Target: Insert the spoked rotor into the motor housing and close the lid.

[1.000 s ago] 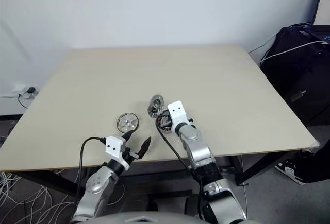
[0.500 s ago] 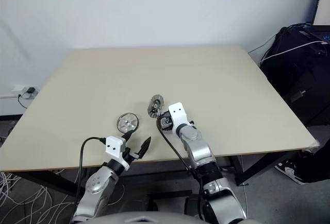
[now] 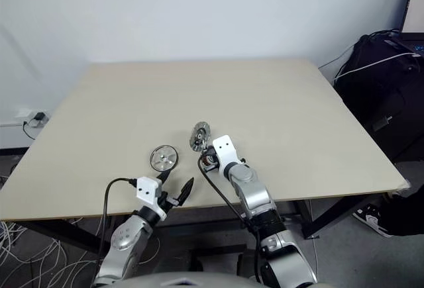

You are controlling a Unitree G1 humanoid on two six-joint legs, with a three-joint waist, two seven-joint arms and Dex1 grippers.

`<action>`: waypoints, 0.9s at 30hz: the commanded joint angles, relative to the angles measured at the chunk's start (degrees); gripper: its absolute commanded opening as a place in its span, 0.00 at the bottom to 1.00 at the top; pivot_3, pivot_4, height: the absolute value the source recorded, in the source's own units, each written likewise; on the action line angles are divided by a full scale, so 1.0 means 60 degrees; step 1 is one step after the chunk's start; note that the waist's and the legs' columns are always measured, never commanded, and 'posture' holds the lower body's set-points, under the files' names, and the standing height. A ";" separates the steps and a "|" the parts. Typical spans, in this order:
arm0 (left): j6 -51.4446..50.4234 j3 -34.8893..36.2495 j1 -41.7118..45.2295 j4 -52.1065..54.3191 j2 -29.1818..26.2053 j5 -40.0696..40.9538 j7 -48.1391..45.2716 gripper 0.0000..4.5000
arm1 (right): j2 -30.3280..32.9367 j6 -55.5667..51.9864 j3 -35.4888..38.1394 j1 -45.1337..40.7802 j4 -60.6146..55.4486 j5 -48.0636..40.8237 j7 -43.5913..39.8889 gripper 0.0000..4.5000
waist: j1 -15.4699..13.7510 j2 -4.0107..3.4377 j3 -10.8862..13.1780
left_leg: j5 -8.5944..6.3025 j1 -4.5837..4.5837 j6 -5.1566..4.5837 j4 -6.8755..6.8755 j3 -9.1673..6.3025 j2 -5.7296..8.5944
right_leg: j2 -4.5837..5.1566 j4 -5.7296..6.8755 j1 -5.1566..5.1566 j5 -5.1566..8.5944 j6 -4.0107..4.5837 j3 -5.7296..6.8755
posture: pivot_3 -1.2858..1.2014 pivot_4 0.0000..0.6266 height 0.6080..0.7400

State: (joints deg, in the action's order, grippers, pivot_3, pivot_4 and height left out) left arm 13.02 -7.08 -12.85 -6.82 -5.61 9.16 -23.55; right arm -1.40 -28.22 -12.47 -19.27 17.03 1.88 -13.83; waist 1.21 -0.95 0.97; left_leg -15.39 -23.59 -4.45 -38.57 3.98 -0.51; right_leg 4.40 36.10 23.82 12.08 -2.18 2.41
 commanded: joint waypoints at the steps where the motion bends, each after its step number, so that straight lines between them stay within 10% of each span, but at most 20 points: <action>1: 0.0280 0.0092 0.0149 0.0023 0.0062 0.0065 -0.0039 1.00 | -0.0005 0.0004 -0.0092 -0.0028 -0.0463 0.0009 -0.0054 0.01 | 0.0000 0.0000 0.0000 | 0.0000 0.0000 0.0000 0.0000 0.0000 0.0000 | 0.0000 0.0000 0.0000 0.0000 0.0000 0.0000 | 0.52 0.00 1.00; 27: 0.0251 0.0130 0.0080 0.0110 0.0152 0.0034 -0.0006 1.00 | -0.0003 0.0555 0.0260 0.0044 -0.0876 -0.0111 0.0391 0.01 | -0.0007 0.0002 -0.0001 | 0.0000 -0.0001 0.0000 -0.0001 0.0001 0.0000 | 0.0000 -0.0001 0.0000 -0.0001 -0.0001 0.0000 | 0.52 0.00 1.00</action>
State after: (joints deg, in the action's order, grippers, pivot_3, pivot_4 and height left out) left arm 13.43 -6.61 -12.78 -7.90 -4.85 9.16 -23.74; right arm -1.31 -24.57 -10.66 -17.85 12.08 0.84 -11.51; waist 1.17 -0.94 0.96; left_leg -15.39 -23.59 -4.46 -38.57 3.99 -0.51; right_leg 4.41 36.10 23.82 12.08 -2.18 2.41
